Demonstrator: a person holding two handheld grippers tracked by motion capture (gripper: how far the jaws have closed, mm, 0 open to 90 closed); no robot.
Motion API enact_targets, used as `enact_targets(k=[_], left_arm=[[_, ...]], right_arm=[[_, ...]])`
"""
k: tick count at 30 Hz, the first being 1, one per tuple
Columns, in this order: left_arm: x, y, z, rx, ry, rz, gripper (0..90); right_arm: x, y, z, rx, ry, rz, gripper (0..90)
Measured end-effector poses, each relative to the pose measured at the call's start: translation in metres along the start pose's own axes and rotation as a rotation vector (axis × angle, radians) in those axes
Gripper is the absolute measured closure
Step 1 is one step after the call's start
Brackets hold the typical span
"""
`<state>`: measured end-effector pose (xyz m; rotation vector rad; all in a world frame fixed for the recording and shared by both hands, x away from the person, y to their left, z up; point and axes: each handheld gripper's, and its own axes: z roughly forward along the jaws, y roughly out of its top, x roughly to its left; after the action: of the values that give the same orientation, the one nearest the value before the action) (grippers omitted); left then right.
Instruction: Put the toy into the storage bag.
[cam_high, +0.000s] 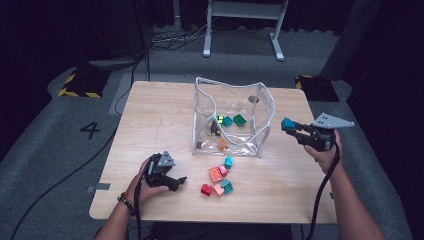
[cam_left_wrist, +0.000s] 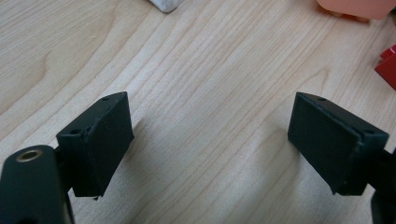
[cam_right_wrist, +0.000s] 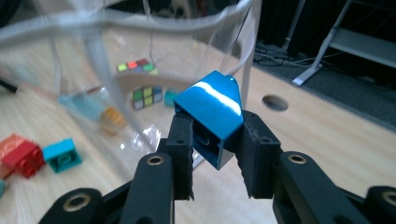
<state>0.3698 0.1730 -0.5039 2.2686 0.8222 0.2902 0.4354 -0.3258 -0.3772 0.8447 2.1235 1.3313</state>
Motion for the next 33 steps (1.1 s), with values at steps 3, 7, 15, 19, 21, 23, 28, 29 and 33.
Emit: enact_targets(k=[3,7,15,19,21,23,28,29,33], left_arm=[[0.000,0.000,0.000,0.000,0.000,0.000,14.1],[0.000,0.000,0.000,0.000,0.000,0.000,14.1],[0.000,0.000,0.000,0.000,0.000,0.000,14.1],[0.000,0.000,0.000,0.000,0.000,0.000,14.1],[0.000,0.000,0.000,0.000,0.000,0.000,14.1],[0.000,0.000,0.000,0.000,0.000,0.000,14.1],[0.000,0.000,0.000,0.000,0.000,0.000,14.1],[0.000,0.000,0.000,0.000,0.000,0.000,14.1],[0.000,0.000,0.000,0.000,0.000,0.000,14.1]], right_arm=[[-0.008,0.021,-0.001,-0.019,-0.012,-0.007,68.2],[-0.015,0.043,-0.001,-0.040,-0.012,0.001,68.2],[-0.019,0.070,0.009,-0.050,-0.010,-0.018,68.2],[-0.018,0.086,0.019,-0.049,0.020,-0.024,68.1],[-0.017,0.091,0.025,-0.044,0.039,-0.038,68.2],[-0.013,0.097,0.031,-0.029,0.047,-0.054,68.2],[-0.003,0.109,0.048,0.004,0.095,-0.083,68.2],[-0.003,0.109,0.048,0.004,0.095,-0.083,68.2],[0.003,0.117,0.063,0.043,0.123,-0.117,68.1]])
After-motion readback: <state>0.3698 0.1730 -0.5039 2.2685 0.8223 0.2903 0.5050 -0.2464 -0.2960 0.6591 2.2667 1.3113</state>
